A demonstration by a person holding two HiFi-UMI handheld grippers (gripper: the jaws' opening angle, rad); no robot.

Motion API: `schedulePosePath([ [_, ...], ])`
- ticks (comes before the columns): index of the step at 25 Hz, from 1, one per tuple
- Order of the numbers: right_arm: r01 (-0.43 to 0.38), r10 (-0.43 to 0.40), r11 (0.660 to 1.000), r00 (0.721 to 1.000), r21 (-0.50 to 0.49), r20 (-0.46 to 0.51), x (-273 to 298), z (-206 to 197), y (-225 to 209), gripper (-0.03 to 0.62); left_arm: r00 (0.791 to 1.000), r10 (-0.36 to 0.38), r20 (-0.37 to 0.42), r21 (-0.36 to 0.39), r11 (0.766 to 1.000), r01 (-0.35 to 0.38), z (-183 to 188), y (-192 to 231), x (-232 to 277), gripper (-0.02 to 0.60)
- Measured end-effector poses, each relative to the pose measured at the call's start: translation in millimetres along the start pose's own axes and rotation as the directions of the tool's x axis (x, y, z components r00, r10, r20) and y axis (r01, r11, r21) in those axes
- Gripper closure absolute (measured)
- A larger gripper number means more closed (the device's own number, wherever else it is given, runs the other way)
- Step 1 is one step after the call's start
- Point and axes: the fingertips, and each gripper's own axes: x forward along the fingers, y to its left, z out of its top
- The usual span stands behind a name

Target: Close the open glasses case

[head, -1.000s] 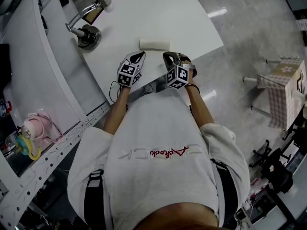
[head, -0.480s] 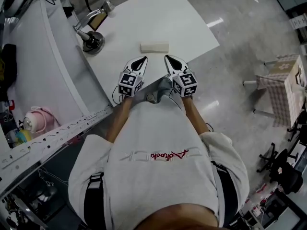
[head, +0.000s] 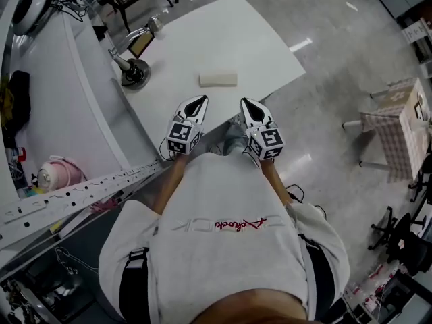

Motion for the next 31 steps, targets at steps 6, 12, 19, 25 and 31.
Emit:
schedulePosePath([
  [6,0.035,-0.035,0.999,0.999,-0.022,-0.003,-0.1,-0.3,-1.1,0.579,1.0,0.017,0.017,0.009,1.0,-0.017,3.7,7.3,-2.5,0.552],
  [12,0.039,-0.039,0.999,0.999,-0.026,0.011,6.8,4.9,-0.4,0.579,0.999,0.025,0.032,0.011,1.0,-0.025,8.0,13.4,-3.5,0.554],
  [19,0.054,-0.054,0.998,0.999,-0.043,0.001,10.8,3.9,-1.2,0.579,0.999,0.024,0.034,0.003,1.0,-0.024,7.8,18.6,-3.2,0.552],
  [25,0.057,-0.057,0.998,0.998,-0.036,-0.01,10.4,0.3,-1.3,0.579,1.0,0.017,0.026,-0.002,1.0,-0.017,5.3,17.8,-1.1,0.552],
  [31,0.065,-0.065,0.997,0.998,-0.035,-0.016,7.4,-2.9,-4.0,0.579,1.0,0.011,0.016,-0.002,1.0,-0.011,2.1,15.5,-0.3,0.552],
])
